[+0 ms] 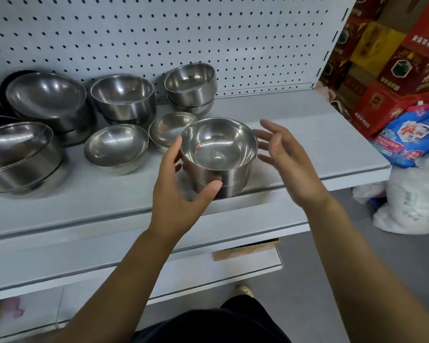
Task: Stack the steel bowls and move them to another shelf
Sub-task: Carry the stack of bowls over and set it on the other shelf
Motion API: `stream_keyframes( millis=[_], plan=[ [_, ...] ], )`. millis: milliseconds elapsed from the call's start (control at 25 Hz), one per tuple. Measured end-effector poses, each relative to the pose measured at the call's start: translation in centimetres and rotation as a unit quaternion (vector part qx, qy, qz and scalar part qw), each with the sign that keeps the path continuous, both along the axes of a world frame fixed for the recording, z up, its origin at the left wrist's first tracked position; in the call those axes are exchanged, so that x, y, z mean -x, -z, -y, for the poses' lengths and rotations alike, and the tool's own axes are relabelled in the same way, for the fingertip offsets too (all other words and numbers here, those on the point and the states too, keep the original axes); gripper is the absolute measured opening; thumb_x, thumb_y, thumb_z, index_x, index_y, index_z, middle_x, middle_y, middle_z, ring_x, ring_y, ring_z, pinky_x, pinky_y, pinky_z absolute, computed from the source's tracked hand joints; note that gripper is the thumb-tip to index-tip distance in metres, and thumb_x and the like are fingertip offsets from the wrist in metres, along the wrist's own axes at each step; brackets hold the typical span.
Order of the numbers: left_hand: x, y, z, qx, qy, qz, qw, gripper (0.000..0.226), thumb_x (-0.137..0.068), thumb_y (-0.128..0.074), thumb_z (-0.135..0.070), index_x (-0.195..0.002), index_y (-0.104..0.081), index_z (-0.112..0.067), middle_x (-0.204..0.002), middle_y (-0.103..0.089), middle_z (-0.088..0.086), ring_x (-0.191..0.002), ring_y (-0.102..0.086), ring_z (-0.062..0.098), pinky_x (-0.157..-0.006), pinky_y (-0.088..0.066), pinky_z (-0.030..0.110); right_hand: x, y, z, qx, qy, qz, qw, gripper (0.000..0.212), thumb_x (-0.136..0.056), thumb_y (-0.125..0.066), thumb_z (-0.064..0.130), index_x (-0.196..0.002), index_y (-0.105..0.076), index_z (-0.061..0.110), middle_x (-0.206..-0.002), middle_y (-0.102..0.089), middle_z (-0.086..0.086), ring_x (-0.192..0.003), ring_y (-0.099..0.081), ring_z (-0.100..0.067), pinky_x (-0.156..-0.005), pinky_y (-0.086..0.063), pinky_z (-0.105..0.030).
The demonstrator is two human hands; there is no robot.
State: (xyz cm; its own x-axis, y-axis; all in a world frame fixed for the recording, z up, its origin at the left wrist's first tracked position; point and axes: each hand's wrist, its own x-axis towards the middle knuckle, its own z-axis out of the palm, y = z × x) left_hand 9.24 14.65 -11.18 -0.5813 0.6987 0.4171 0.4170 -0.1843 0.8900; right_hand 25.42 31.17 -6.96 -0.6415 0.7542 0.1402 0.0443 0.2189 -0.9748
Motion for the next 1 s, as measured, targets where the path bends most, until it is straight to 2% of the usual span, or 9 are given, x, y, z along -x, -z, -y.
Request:
stream_keyframes(
  millis=[80, 200, 280, 360, 440, 520, 640, 760, 1000],
  plan=[
    [-0.2, 0.1, -0.5, -0.005, -0.015, -0.035, 0.999, 0.1, -0.077, -0.082, -0.042, -0.157, -0.029, -0.016, -0.155, -0.044, -0.008, -0.141, -0.046, 0.019, -0.114, -0.044, 0.041, 1.1, -1.2, -2.4, -0.018, -0.002, 0.021, 1.0, 0.08, -0.081, -0.056, 0.082, -0.143, -0.055, 0.033, -0.137, -0.065, 0.009, -0.128, -0.062, -0.009, -0.113, -0.048, -0.043],
    [-0.7, -0.1, -1.4, 0.003, -0.044, -0.032, 0.999, 0.114, -0.069, -0.083, -0.061, -0.158, -0.024, -0.019, -0.158, -0.038, -0.007, -0.143, -0.043, 0.02, -0.114, -0.043, 0.049, 4.5, -2.7, -5.6, -0.05, -0.044, 0.071, 0.995, 0.06, -0.092, -0.058, 0.07, -0.142, -0.055, 0.038, -0.135, -0.063, 0.014, -0.119, -0.064, -0.002, -0.11, -0.05, -0.039],
    [-1.4, -0.2, -2.0, 0.001, -0.062, -0.019, 0.998, 0.123, -0.066, -0.085, -0.062, -0.16, -0.019, -0.017, -0.16, -0.035, -0.006, -0.147, -0.039, 0.02, -0.115, -0.041, 0.053, 7.1, -3.3, -7.2, -0.074, -0.078, 0.102, 0.989, 0.056, -0.097, -0.059, 0.061, -0.146, -0.051, 0.034, -0.138, -0.06, 0.011, -0.114, -0.064, 0.0, -0.105, -0.051, -0.032],
    [-2.1, 0.0, -2.5, 0.001, -0.087, -0.021, 0.996, 0.128, -0.065, -0.086, -0.062, -0.161, -0.014, -0.018, -0.161, -0.034, -0.005, -0.148, -0.038, 0.021, -0.115, -0.04, 0.054, 9.6, -3.5, -8.7, -0.094, -0.097, 0.131, 0.982, 0.06, -0.095, -0.061, 0.062, -0.148, -0.049, 0.036, -0.143, -0.056, 0.009, -0.117, -0.063, -0.006, -0.1, -0.051, -0.029],
    [-2.6, 0.3, -3.1, 0.0, -0.119, -0.023, 0.993, 0.126, -0.064, -0.085, -0.063, -0.162, -0.013, -0.029, -0.161, -0.035, -0.006, -0.148, -0.038, 0.019, -0.116, -0.041, 0.053, 11.8, -3.8, -9.9, -0.116, -0.113, 0.159, 0.974, 0.063, -0.093, -0.063, 0.064, -0.149, -0.045, 0.04, -0.148, -0.051, 0.009, -0.126, -0.058, -0.012, -0.097, -0.047, -0.027],
    [-2.9, 0.6, -3.4, 0.002, -0.154, -0.029, 0.988, 0.123, -0.061, -0.085, -0.061, -0.159, -0.014, -0.039, -0.16, -0.037, -0.007, -0.147, -0.041, 0.017, -0.116, -0.042, 0.047, 13.3, -3.9, -10.9, -0.155, -0.125, 0.175, 0.964, 0.064, -0.095, -0.063, 0.059, -0.151, -0.042, 0.036, -0.151, -0.048, 0.002, -0.131, -0.053, -0.017, -0.095, -0.043, -0.026],
    [-3.1, 0.8, -3.7, 0.006, -0.179, -0.035, 0.983, 0.123, -0.06, -0.084, -0.062, -0.16, -0.014, -0.041, -0.158, -0.041, -0.005, -0.144, -0.045, 0.018, -0.113, -0.045, 0.043, 15.2, -3.8, -12.3, -0.222, -0.152, 0.148, 0.952, 0.052, -0.1, -0.065, 0.043, -0.146, -0.051, 0.022, -0.139, -0.054, -0.014, -0.122, -0.055, -0.025, -0.084, -0.042, -0.028],
    [-3.1, 0.6, -3.6, 0.009, -0.181, -0.036, 0.983, 0.122, -0.066, -0.073, -0.079, -0.161, -0.01, -0.037, -0.159, -0.041, -0.007, -0.144, -0.045, 0.02, -0.113, -0.045, 0.045, 17.6, -2.4, -13.7, -0.258, -0.157, 0.151, 0.941, 0.047, -0.093, -0.071, 0.048, -0.132, -0.06, 0.024, -0.127, -0.061, -0.005, -0.121, -0.056, -0.023, -0.088, -0.039, -0.029],
    [-3.3, 0.9, -3.9, 0.028, -0.217, -0.049, 0.975, 0.127, -0.066, -0.065, -0.087, -0.162, -0.007, -0.027, -0.157, -0.036, -0.026, -0.143, -0.045, 0.013, -0.111, -0.044, 0.041, 19.2, -1.1, -13.3, -0.225, -0.112, 0.112, 0.962, 0.041, -0.088, -0.079, 0.043, -0.112, -0.066, 0.013, -0.11, -0.062, 0.001, -0.109, -0.058, -0.02, -0.088, -0.044, -0.029]
  ],
)
